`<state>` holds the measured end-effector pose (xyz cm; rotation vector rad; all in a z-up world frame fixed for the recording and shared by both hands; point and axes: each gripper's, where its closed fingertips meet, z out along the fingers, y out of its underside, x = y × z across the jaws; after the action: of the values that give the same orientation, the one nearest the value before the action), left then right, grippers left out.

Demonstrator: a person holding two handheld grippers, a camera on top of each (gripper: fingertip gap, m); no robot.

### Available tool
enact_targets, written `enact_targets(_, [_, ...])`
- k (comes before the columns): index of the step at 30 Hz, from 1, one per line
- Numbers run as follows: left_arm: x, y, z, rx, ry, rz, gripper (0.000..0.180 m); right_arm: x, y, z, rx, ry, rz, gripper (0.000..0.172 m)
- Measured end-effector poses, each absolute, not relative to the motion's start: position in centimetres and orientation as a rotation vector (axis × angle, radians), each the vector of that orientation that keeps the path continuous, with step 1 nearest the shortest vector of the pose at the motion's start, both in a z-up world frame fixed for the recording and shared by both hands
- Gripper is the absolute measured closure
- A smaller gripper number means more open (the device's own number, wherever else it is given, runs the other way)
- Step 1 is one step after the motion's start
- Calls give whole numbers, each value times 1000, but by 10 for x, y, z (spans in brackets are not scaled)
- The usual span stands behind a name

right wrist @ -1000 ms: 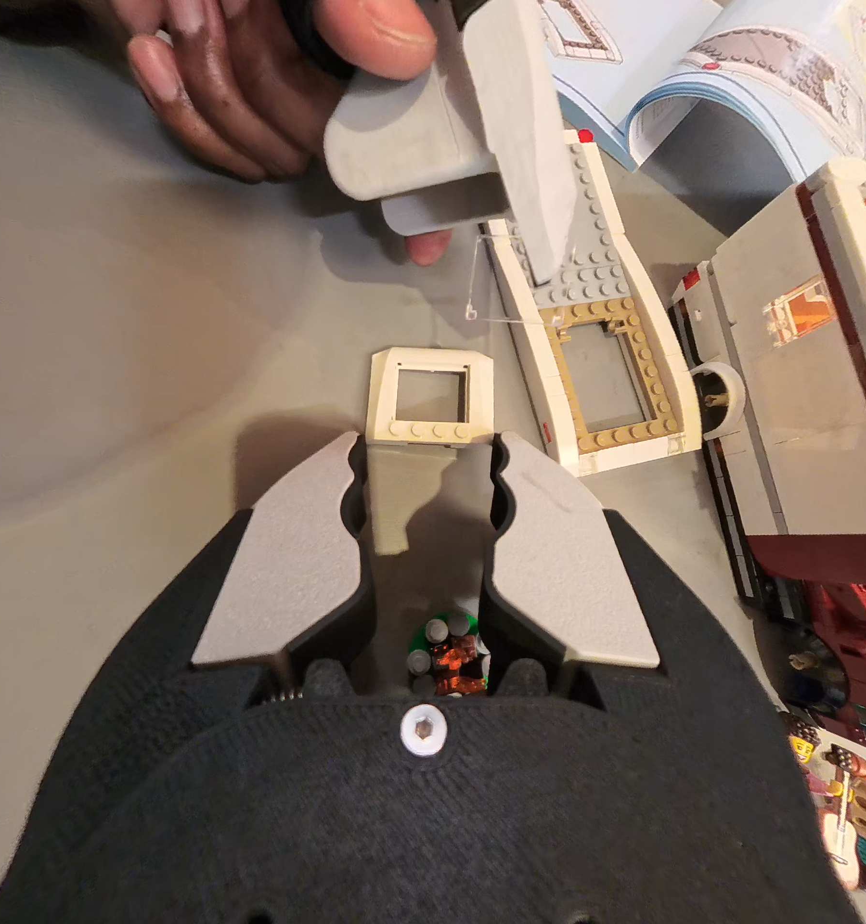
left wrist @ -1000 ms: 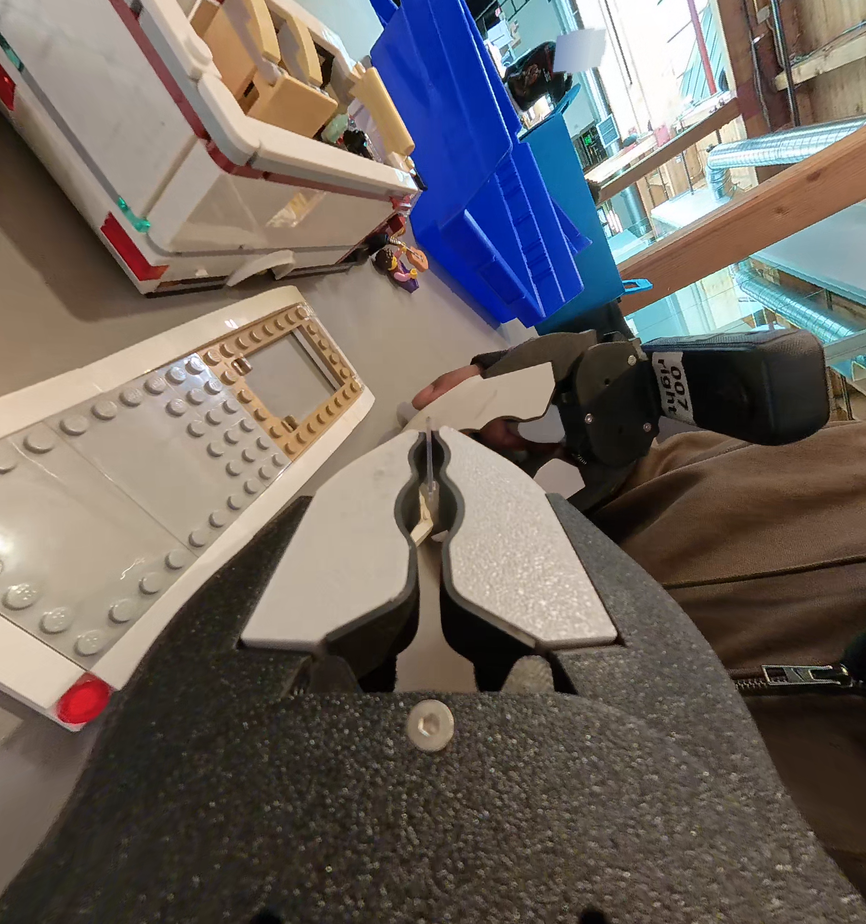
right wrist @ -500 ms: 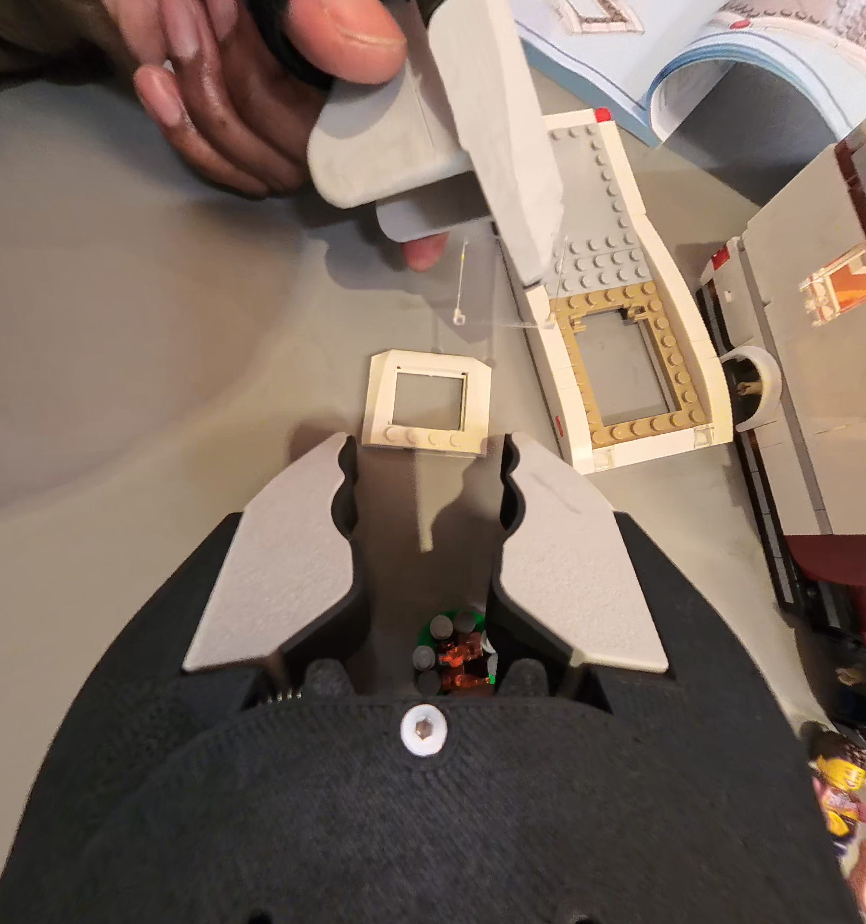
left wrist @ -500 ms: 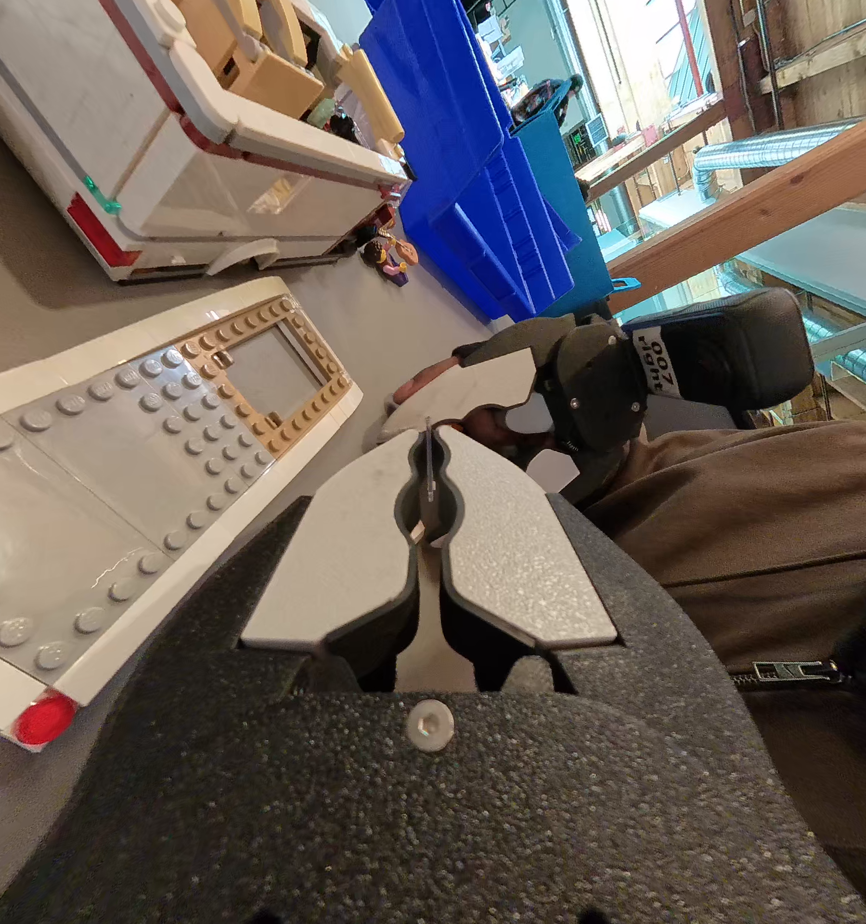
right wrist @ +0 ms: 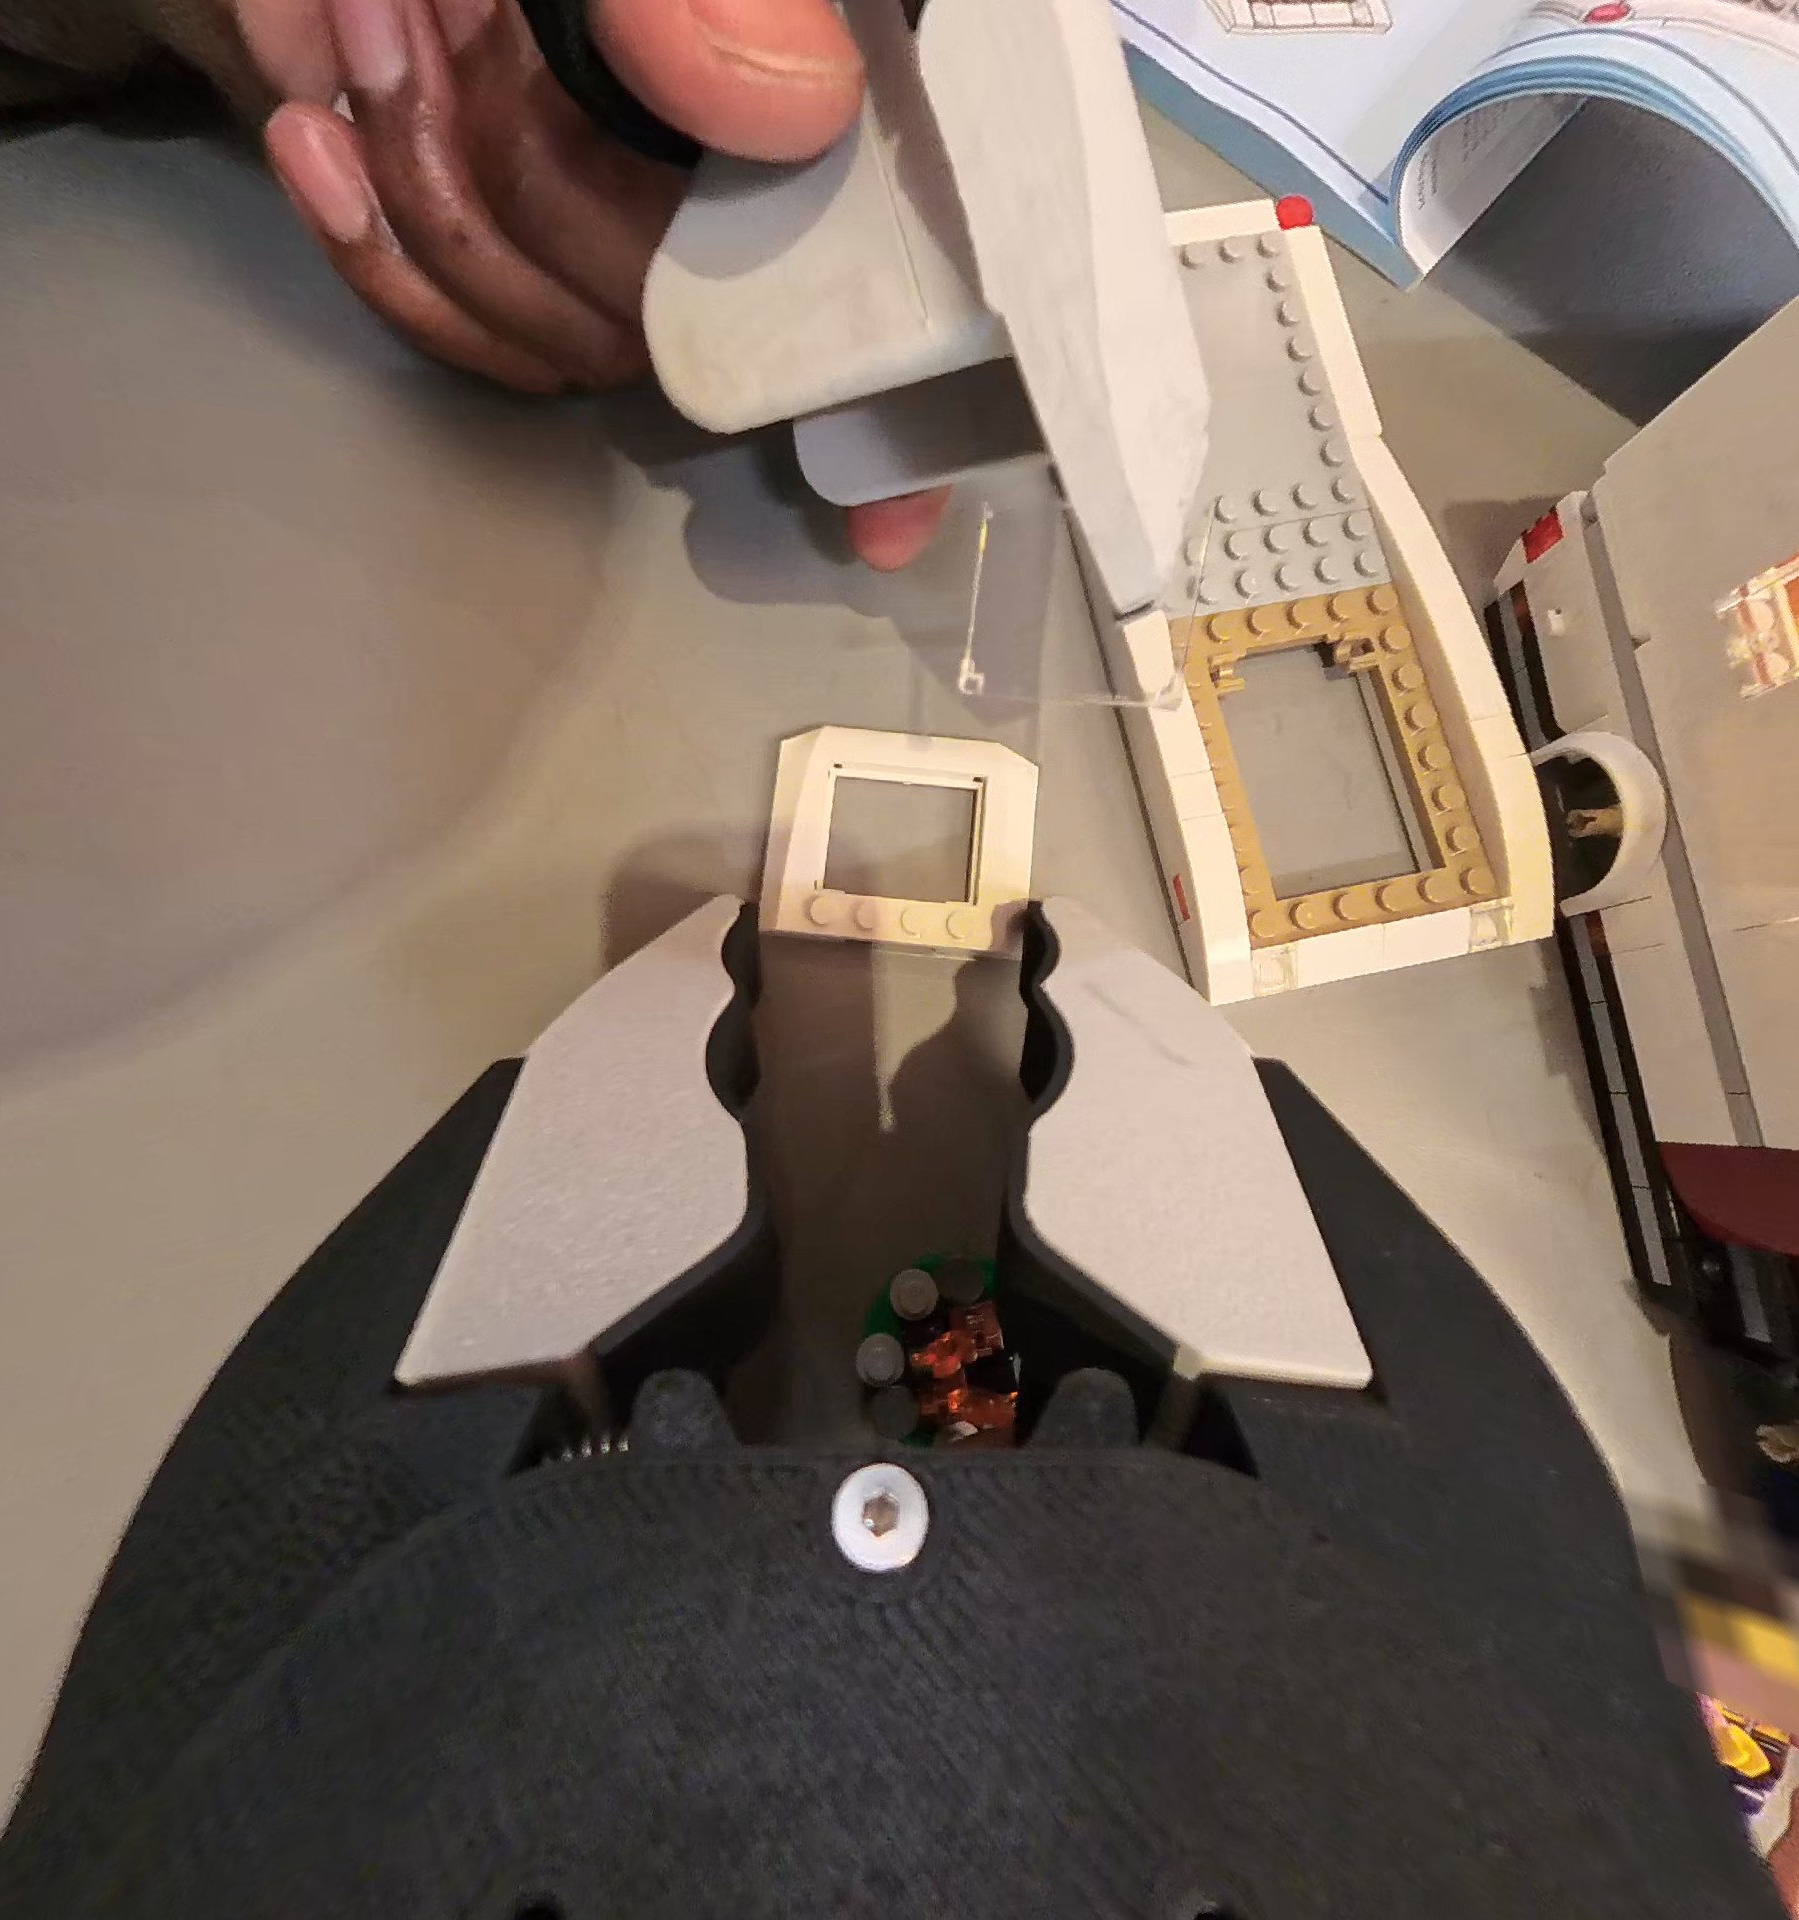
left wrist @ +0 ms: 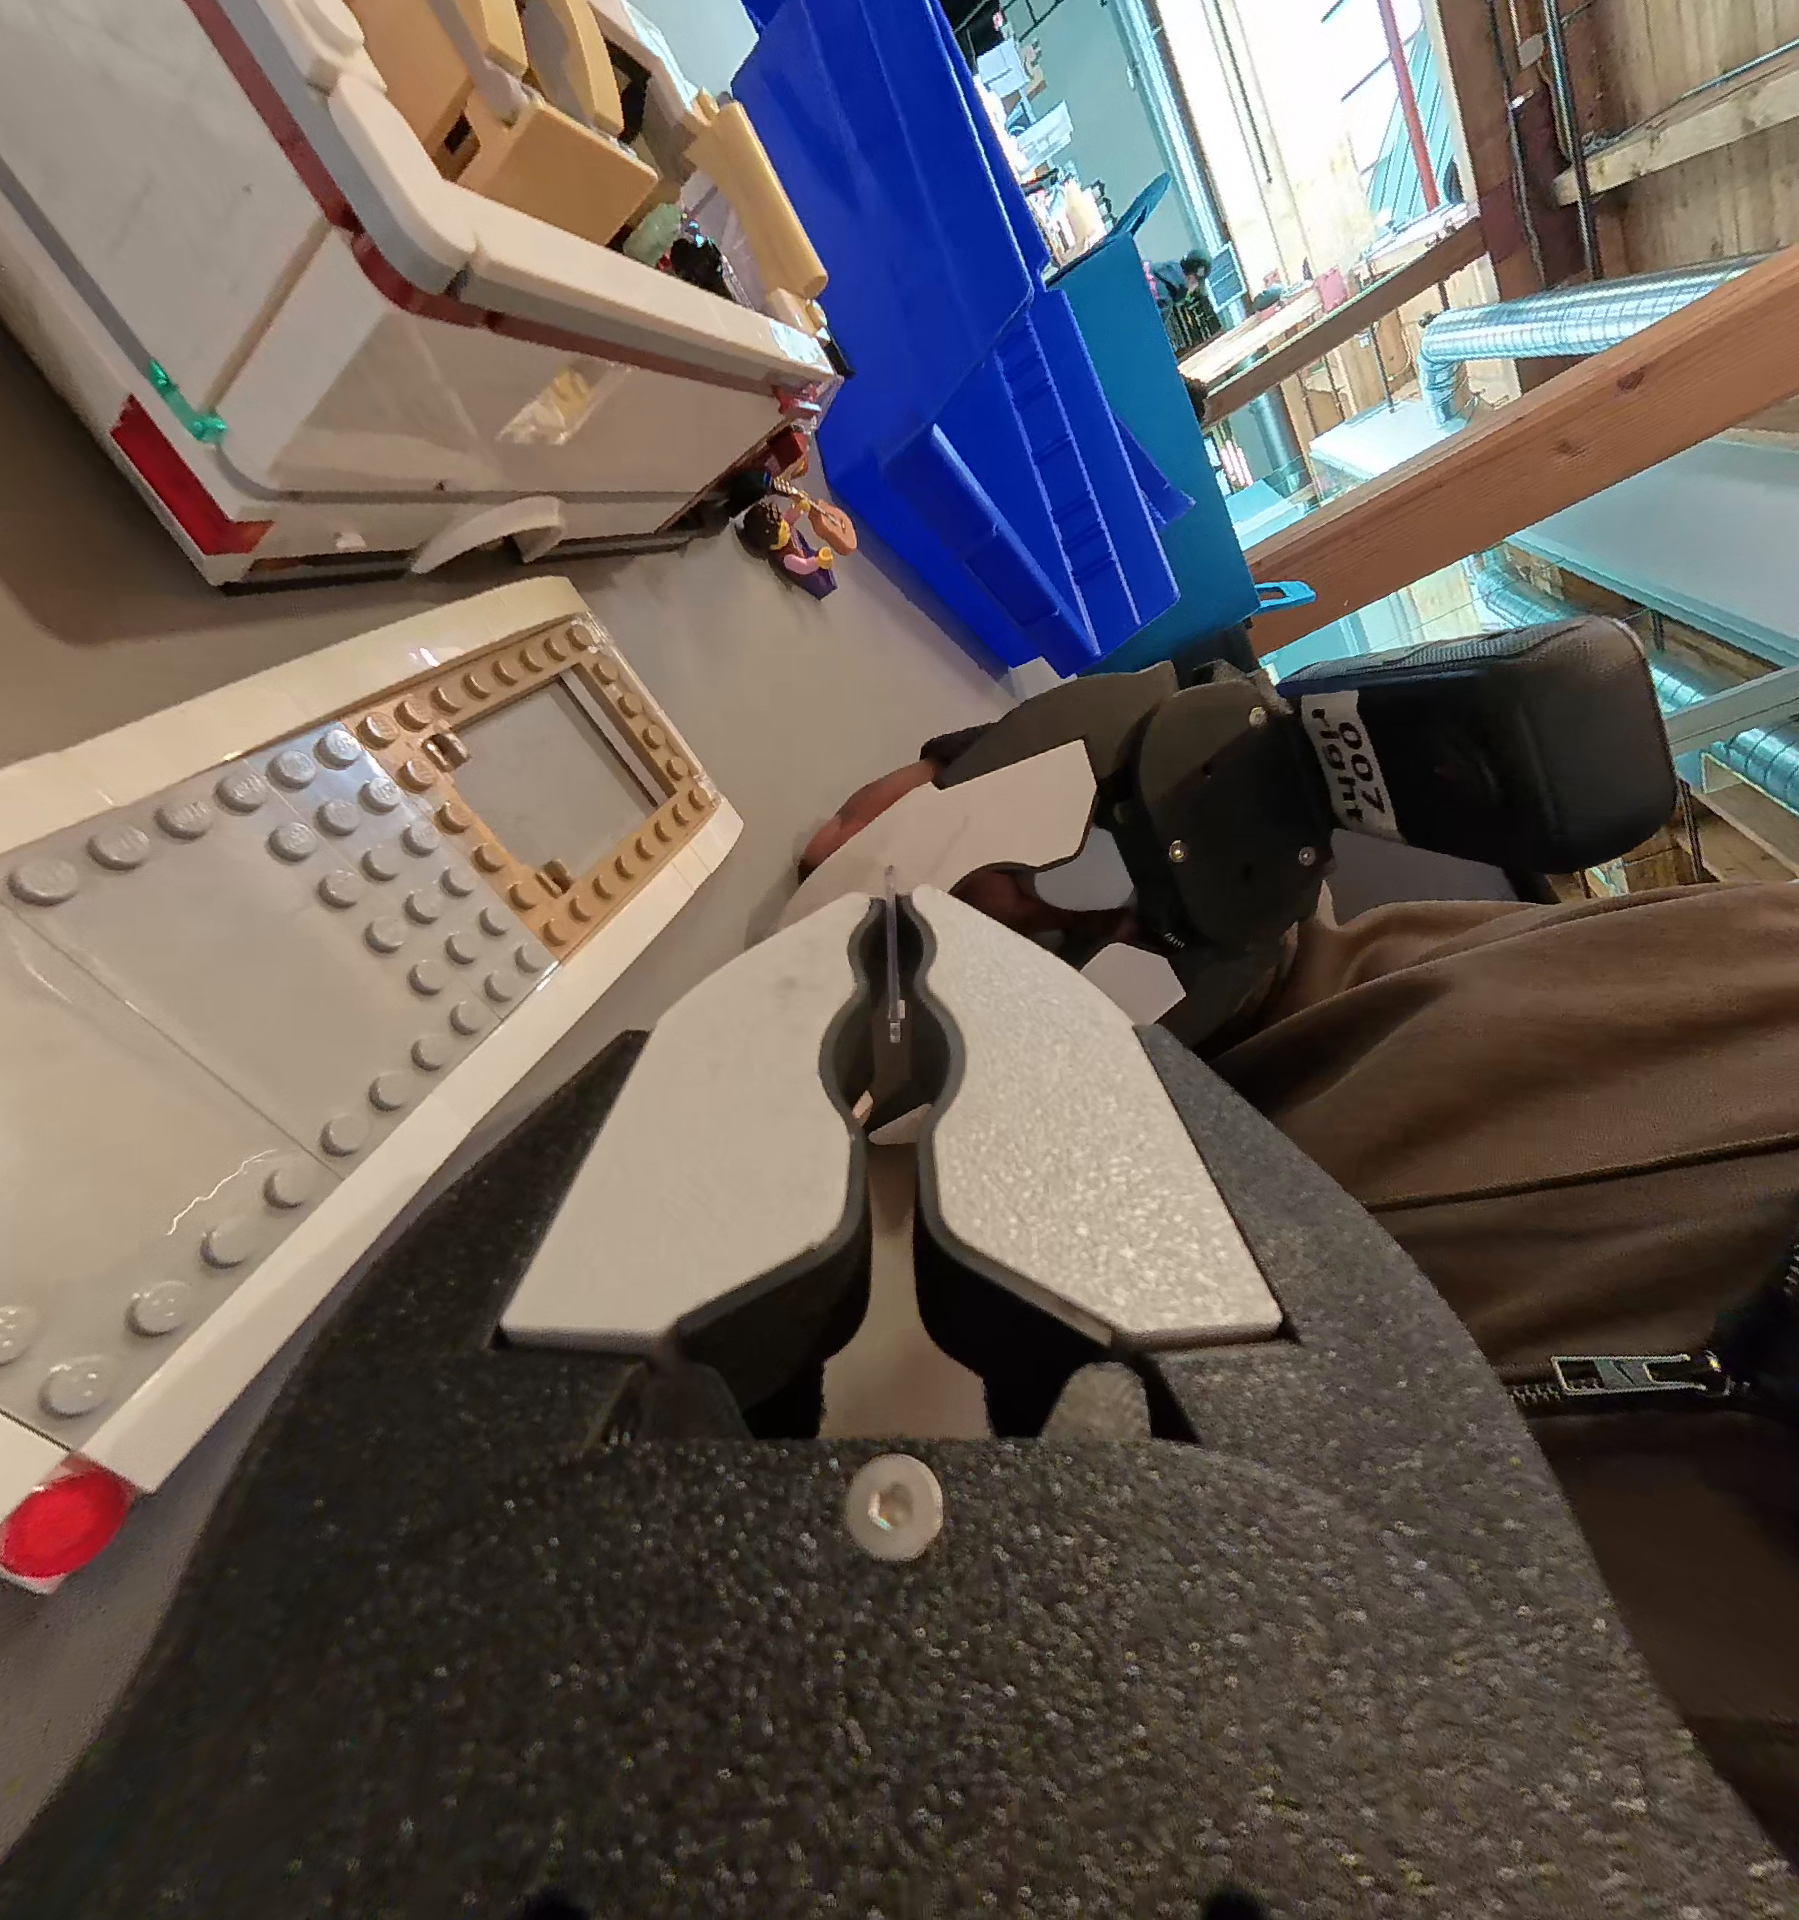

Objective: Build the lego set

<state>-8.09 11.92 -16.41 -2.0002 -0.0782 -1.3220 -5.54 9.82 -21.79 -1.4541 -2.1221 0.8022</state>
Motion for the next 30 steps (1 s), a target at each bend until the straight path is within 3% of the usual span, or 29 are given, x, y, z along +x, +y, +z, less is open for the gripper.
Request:
enact_targets(21, [-81,119,-161,-1981,-87,-1343,179,-65,107,-201,-1317,-2012,764,124])
enact_targets(22, [-81,119,-161,-1980,-87,-1343,179,-65,107,-200,-1304,-2010,772,129])
enact_targets(23, [-81,119,-161,-1980,-87,-1343,179,-65,106,-197,-1285,-2000,786,157])
enact_targets(25, [-81,119,-161,-1981,-86,-1342,179,-65,105,-195,-1276,-1992,811,163])
enact_targets(30, [-82,119,-160,-1978,-85,-1335,179,-65,106,-198,-1289,-2005,798,148])
